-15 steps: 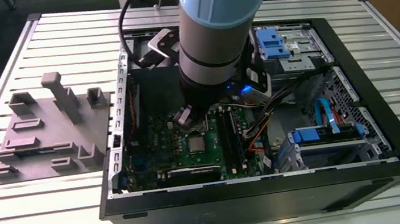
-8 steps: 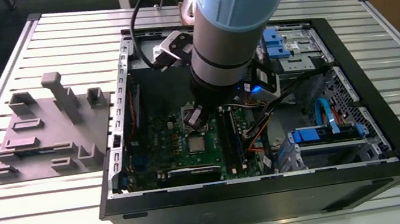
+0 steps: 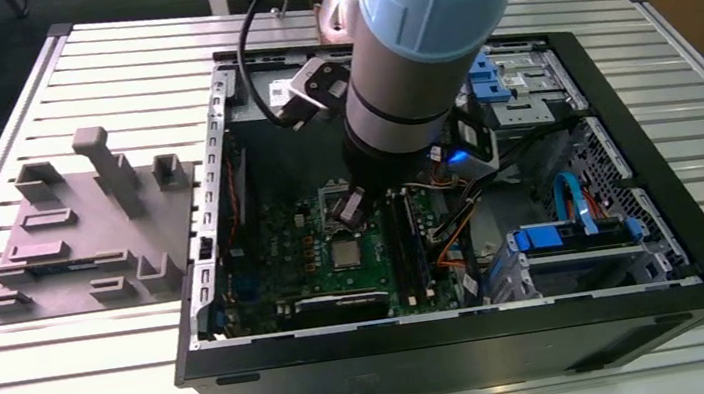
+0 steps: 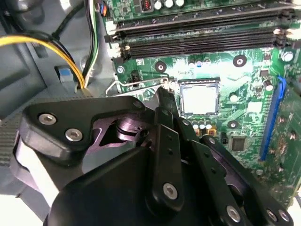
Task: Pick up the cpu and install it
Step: 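Close the cpu cover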
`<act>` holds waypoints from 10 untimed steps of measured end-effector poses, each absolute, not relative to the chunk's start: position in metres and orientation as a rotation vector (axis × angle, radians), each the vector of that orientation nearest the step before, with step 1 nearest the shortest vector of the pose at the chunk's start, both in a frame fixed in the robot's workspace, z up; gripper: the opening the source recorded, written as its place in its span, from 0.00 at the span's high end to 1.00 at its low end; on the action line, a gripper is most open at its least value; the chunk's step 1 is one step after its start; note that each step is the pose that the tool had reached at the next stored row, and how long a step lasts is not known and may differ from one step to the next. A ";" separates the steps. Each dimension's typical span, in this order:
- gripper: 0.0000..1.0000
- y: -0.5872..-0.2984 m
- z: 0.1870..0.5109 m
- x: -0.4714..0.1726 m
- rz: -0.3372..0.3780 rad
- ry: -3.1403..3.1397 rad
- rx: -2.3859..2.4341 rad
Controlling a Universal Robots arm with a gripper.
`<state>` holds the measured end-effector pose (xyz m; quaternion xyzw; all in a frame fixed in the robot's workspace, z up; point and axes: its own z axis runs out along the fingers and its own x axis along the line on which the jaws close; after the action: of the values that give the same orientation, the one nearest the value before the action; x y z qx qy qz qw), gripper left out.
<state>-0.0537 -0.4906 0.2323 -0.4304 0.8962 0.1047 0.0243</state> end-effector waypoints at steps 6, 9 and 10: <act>0.90 -0.490 0.231 -0.052 0.331 2.744 -1.396; 0.90 -0.487 0.230 -0.050 0.341 2.738 -1.397; 0.90 -0.486 0.229 -0.050 0.343 2.737 -1.397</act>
<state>-0.0496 -0.4864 0.2295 -0.4515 0.8850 0.1109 0.0247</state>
